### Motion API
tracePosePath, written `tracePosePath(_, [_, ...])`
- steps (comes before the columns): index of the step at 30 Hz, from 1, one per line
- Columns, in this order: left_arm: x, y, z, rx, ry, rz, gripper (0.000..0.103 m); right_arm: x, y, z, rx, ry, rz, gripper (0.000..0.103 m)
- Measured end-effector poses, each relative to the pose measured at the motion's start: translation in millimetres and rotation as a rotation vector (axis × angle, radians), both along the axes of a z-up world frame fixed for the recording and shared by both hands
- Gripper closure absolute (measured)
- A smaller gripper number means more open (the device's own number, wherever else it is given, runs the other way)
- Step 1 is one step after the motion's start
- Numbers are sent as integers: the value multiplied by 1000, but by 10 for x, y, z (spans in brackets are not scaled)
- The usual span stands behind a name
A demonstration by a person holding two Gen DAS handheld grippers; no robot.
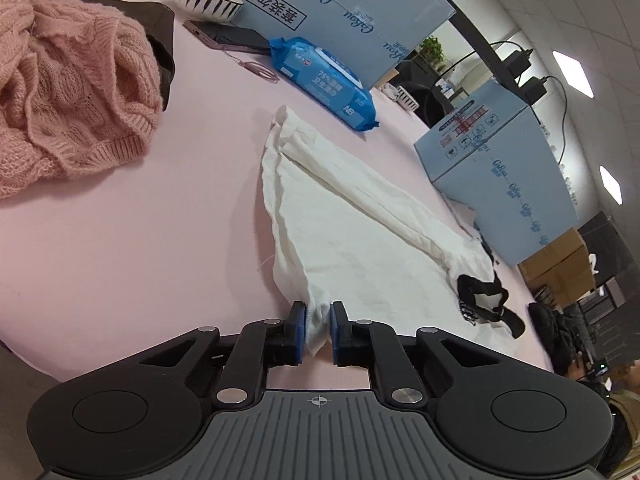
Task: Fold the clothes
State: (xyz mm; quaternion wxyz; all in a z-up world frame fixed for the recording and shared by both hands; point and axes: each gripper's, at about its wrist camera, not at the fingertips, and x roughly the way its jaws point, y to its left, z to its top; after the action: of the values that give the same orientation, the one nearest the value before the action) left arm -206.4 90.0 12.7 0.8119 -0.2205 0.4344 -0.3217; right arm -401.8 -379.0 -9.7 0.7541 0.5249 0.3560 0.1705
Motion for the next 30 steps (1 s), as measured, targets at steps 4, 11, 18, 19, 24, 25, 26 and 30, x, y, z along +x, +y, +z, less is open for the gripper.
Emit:
tracePosePath(4, [2,12,2,-68,-6,7,93,-42,-58,67,25,-68,-34,98])
tracePosePath(11, [42,10,2,-112,-1,26,93,-64,-168,117,60,-126,-87,99])
tracePosePath(18, [62,30,64,-174,-26,42,93,-82,-242,216,71,-192,-123,99])
tracePosePath(19, [67,31,72,-181,-29,41,93,-80,-252,241,69,-203,-128,99])
tracePosePath(24, [76,32,137,-191,-55,41,93,-89,-299,320,63,-243,-154,99])
tracePosePath(25, [82,24,155,-188,-61,38,93,-75,-320,325,63,-249,-161,99])
tracePosePath(26, [96,17,169,-188,-65,37,93,-59,-342,330,64,-255,-167,99])
tracePosePath(30, [152,7,228,-210,-80,43,93,-15,-449,366,67,-283,-193,99])
